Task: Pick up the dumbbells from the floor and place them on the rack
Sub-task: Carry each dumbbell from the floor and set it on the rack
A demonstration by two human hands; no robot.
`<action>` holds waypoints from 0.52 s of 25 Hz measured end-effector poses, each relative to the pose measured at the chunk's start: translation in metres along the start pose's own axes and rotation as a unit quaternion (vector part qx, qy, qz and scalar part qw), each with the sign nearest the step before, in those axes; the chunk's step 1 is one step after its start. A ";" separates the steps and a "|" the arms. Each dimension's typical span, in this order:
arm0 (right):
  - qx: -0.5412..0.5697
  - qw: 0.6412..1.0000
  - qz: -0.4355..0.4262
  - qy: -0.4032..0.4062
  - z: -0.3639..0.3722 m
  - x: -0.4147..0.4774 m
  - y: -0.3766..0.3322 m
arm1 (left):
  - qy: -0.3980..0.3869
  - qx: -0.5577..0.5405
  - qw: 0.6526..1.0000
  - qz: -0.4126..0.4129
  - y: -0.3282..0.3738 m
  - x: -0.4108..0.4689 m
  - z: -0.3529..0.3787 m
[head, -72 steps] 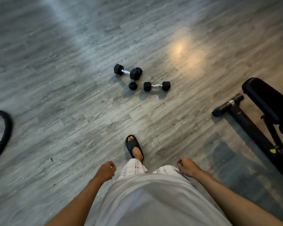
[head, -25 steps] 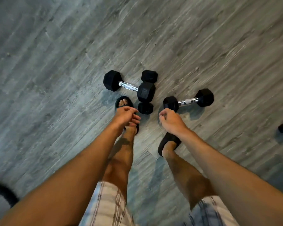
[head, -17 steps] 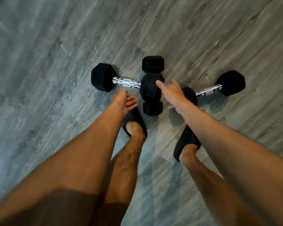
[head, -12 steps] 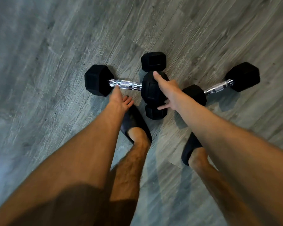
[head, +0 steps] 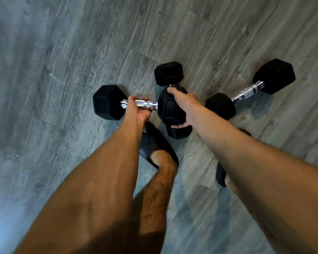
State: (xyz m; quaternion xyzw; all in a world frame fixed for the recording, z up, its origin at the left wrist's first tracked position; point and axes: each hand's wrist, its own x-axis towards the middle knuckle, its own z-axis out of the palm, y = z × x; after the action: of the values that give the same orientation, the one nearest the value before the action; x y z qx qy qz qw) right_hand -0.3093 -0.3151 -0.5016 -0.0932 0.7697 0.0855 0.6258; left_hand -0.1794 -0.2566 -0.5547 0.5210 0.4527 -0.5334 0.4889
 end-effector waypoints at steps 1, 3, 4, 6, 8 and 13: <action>0.010 1.000 0.014 0.002 0.001 -0.004 0.005 | 0.003 0.020 1.000 0.000 0.000 -0.004 -0.003; 0.024 0.999 0.031 0.009 -0.001 -0.020 0.020 | 0.009 0.056 0.998 -0.015 0.000 -0.015 -0.009; 0.031 0.999 0.034 0.013 -0.004 -0.030 0.029 | 0.013 0.071 0.997 -0.022 -0.002 -0.025 -0.012; 0.043 0.998 0.047 0.014 -0.016 -0.058 0.043 | 0.020 0.085 0.996 -0.026 -0.008 -0.054 -0.016; 0.066 0.995 0.070 -0.008 -0.034 -0.093 0.054 | 0.011 0.081 0.996 -0.029 -0.015 -0.090 -0.020; 0.115 0.986 0.103 -0.057 -0.080 -0.206 0.081 | -0.009 0.129 0.991 -0.034 -0.032 -0.202 -0.028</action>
State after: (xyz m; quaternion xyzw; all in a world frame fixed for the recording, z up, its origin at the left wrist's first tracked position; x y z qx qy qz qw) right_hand -0.3640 -0.2491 -0.2830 0.0641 0.7428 0.0661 0.6631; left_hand -0.2119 -0.2153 -0.3547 0.5591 0.3935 -0.6083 0.4031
